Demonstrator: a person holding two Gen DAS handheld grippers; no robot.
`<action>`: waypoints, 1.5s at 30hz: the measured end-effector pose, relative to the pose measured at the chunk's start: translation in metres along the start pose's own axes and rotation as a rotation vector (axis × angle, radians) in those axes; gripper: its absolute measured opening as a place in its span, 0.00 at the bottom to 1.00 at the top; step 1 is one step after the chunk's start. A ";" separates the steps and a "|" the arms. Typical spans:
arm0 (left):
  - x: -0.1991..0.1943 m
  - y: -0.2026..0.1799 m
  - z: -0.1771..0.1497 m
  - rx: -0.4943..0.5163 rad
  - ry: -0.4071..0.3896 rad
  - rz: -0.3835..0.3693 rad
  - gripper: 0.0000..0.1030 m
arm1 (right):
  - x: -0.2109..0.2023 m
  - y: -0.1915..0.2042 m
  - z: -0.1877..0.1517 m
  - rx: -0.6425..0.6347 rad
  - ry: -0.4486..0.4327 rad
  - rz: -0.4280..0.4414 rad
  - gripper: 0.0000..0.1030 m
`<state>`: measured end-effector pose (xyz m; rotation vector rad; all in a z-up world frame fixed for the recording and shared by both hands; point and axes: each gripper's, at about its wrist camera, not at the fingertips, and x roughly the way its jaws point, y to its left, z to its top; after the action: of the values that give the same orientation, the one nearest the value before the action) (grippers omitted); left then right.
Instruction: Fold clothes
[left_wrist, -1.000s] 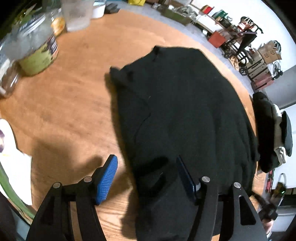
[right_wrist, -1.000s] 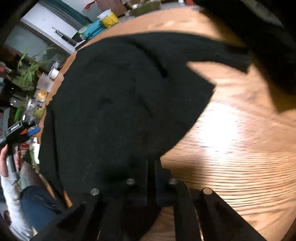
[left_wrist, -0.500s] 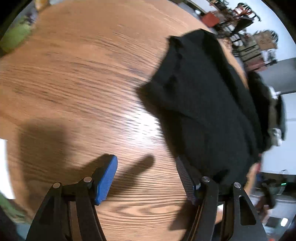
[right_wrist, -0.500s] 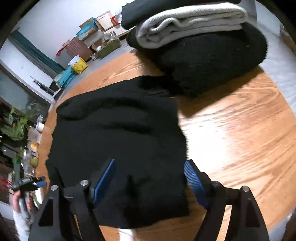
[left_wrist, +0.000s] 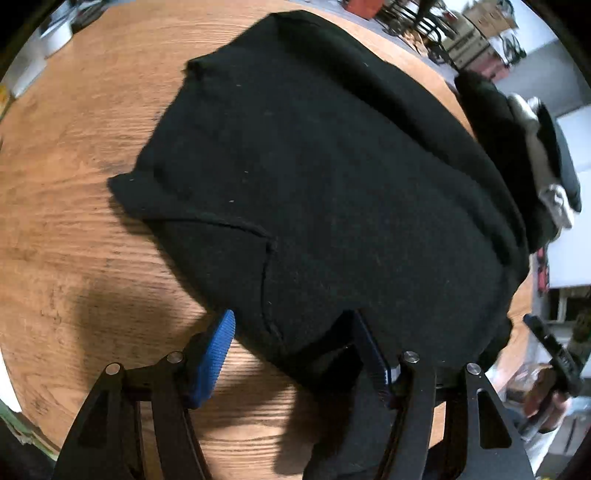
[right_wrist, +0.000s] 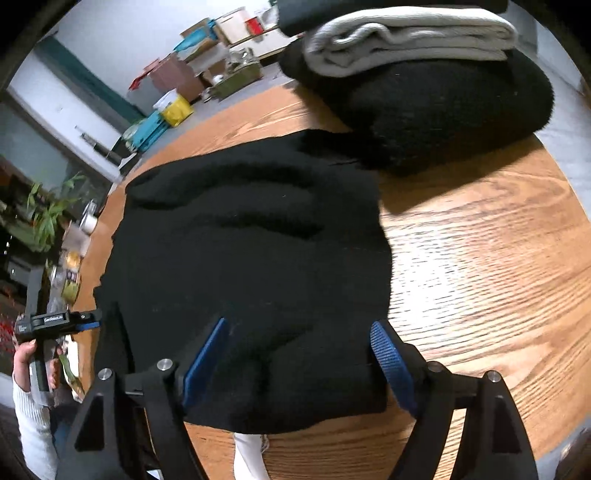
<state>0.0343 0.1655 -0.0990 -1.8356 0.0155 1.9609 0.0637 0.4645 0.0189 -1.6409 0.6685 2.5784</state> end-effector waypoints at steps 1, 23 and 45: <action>0.001 0.001 -0.001 0.001 0.008 -0.003 0.03 | 0.003 0.002 0.000 -0.010 0.005 0.002 0.80; -0.045 -0.067 -0.101 0.166 -0.097 -0.122 0.71 | 0.046 0.059 -0.008 -0.230 0.151 0.085 0.83; -0.037 0.043 -0.156 0.016 0.025 0.333 0.72 | 0.083 0.063 -0.034 -0.329 0.243 -0.148 0.86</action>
<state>0.1677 0.0671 -0.0941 -1.9474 0.3649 2.1469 0.0411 0.3778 -0.0432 -2.0315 0.1180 2.5087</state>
